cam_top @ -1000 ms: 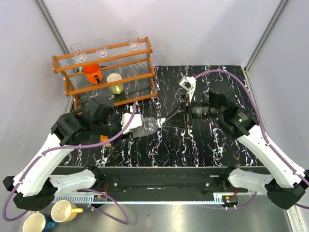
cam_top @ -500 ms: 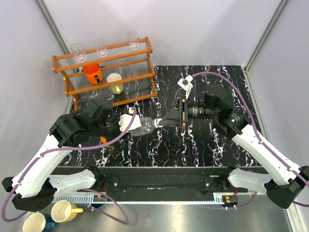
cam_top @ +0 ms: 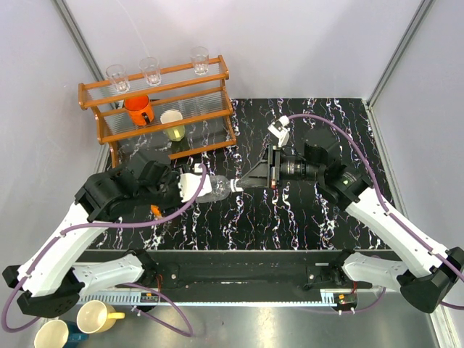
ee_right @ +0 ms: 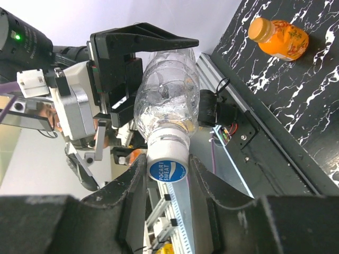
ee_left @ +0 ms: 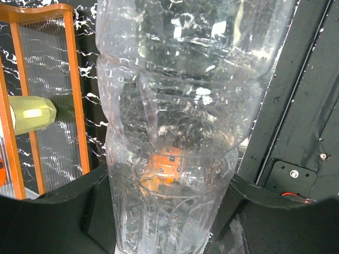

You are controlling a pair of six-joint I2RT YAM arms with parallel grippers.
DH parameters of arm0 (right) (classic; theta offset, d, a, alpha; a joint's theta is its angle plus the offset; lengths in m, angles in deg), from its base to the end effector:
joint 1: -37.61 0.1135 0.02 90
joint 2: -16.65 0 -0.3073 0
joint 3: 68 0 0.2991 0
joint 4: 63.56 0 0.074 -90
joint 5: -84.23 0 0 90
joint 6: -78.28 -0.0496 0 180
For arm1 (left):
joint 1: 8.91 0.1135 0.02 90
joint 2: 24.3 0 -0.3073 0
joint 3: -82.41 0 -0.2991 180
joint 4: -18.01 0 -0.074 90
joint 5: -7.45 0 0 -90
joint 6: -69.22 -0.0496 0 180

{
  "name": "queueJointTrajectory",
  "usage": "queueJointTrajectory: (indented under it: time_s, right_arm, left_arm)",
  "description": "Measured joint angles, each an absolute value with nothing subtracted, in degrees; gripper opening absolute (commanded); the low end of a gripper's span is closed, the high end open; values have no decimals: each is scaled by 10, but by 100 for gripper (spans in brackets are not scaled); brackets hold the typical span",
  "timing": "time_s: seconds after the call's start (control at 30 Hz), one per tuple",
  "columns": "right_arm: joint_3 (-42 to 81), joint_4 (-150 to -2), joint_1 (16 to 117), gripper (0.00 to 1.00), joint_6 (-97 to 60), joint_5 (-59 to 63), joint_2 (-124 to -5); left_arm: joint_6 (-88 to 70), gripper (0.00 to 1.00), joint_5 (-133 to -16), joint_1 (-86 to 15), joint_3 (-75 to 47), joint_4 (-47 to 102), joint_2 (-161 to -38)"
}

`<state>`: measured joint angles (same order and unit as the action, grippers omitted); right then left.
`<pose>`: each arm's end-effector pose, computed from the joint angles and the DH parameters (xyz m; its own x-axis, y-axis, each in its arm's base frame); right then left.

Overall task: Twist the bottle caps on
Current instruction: Screw the bottle cap onto the plastic bottle.

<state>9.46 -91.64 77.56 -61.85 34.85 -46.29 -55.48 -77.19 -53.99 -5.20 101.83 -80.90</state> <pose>0.1926 0.2034 0.4360 -0.8617 0.0382 -0.5060 -0.4855 0.2281 0.8440 0.1210 -0.1279 0.4532 -0.0052 0.8079 -0.5893 0.9147 0.2419 0.3236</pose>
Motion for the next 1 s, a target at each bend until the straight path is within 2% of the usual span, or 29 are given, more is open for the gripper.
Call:
queueJointTrajectory:
  time_s: [0.07, 0.13, 0.2, 0.23, 0.4, 0.43, 0.57, 0.63, 0.67, 0.73, 0.83, 0.93, 1.0]
  right_arm:
    - [94, -914, 776, 6, -639, 348, -463]
    - [94, -913, 776, 12, -654, 348, -462]
    - [95, -913, 776, 21, -665, 348, -462]
    - [96, -913, 776, 29, -669, 348, -462]
    - [112, -917, 776, 46, -675, 346, -464]
    - [119, -918, 776, 54, -675, 346, -465]
    - [145, -935, 790, 68, -665, 362, -468]
    - [155, -947, 792, 71, -658, 363, -468]
    - [162, -954, 793, 77, -652, 363, -468]
    - [174, -970, 792, 83, -644, 363, -468]
    - [199, -996, 793, 87, -622, 363, -468]
    - [232, -1038, 793, 90, -569, 358, -467]
    - [247, -1064, 793, 97, -510, 349, -460]
  left_arm:
    - [-555, 8, -773, -540, -52, 1018, -809]
    - [-555, 8, -773, -540, -52, 1016, -806]
    - [-555, 7, -773, -540, -52, 1015, -803]
    - [-555, 7, -773, -540, -52, 1014, -802]
    - [-543, 6, -765, -540, -52, 1005, -795]
    - [-537, 6, -761, -540, -52, 1002, -794]
    - [-502, 6, -757, -537, -52, 941, -793]
    - [-491, 6, -755, -535, -52, 920, -794]
    - [-486, 6, -755, -535, -52, 913, -794]
    - [-479, 6, -752, -535, -52, 905, -794]
    - [-467, 2, -749, -534, -61, 893, -787]
    - [-446, 1, -741, -527, -69, 886, -777]
    - [-426, 2, -733, -521, -75, 872, -766]
